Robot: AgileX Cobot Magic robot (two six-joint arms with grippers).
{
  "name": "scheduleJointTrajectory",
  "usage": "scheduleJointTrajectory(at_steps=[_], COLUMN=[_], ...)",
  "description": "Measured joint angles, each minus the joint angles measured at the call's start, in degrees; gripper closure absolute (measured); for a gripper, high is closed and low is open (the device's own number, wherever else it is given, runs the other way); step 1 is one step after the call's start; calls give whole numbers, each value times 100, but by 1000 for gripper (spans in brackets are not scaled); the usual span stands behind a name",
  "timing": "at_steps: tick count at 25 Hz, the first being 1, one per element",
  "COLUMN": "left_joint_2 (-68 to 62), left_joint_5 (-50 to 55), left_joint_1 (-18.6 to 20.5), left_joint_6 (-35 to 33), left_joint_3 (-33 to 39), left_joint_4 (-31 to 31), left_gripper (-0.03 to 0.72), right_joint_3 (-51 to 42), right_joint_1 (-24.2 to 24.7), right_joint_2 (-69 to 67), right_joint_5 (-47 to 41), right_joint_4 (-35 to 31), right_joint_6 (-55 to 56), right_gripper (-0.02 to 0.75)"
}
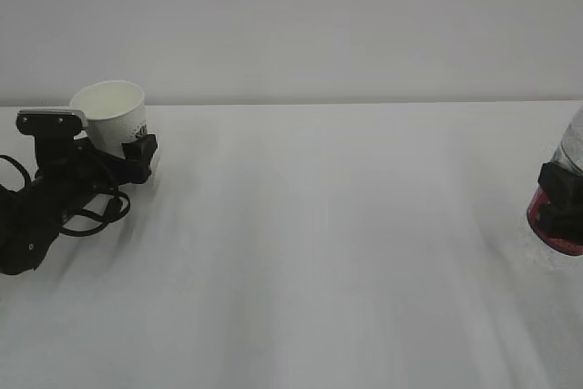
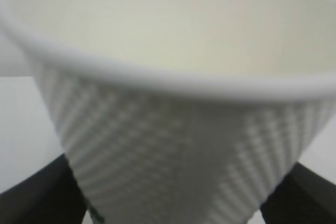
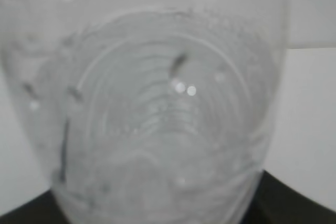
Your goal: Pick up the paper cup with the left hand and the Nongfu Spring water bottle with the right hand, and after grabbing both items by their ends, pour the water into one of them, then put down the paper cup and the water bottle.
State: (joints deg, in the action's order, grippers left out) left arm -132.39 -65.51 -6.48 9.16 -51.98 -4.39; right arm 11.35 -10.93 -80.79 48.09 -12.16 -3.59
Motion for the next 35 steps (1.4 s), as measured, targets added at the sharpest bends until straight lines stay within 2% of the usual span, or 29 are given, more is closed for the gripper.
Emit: scheduleJointTrajectory(at_steps=[12, 15, 19, 22, 31, 35], left_joint_2=[0, 0, 0, 0, 10, 121], left_joint_5=[0, 0, 0, 0, 0, 0], left_joint_1=[0, 0, 0, 0, 0, 0], left_joint_6=[0, 0, 0, 0, 0, 0], left_joint_3=[-112, -112, -112, -112, -112, -112], left_joint_4=[0, 0, 0, 0, -45, -390], left_gripper=[2, 33, 113, 136, 142, 142], right_joint_3=[0, 0, 0, 0, 0, 0], right_joint_1=[0, 0, 0, 0, 0, 0], right_joint_2=[0, 0, 0, 0, 0, 0], right_joint_5=[-2, -2, -2, -2, -85, -134], right_joint_4=[0, 0, 0, 0, 0, 0], right_joint_6=[-9, -9, -9, -9, -9, -9], right_gripper=[352, 352, 352, 352, 352, 352])
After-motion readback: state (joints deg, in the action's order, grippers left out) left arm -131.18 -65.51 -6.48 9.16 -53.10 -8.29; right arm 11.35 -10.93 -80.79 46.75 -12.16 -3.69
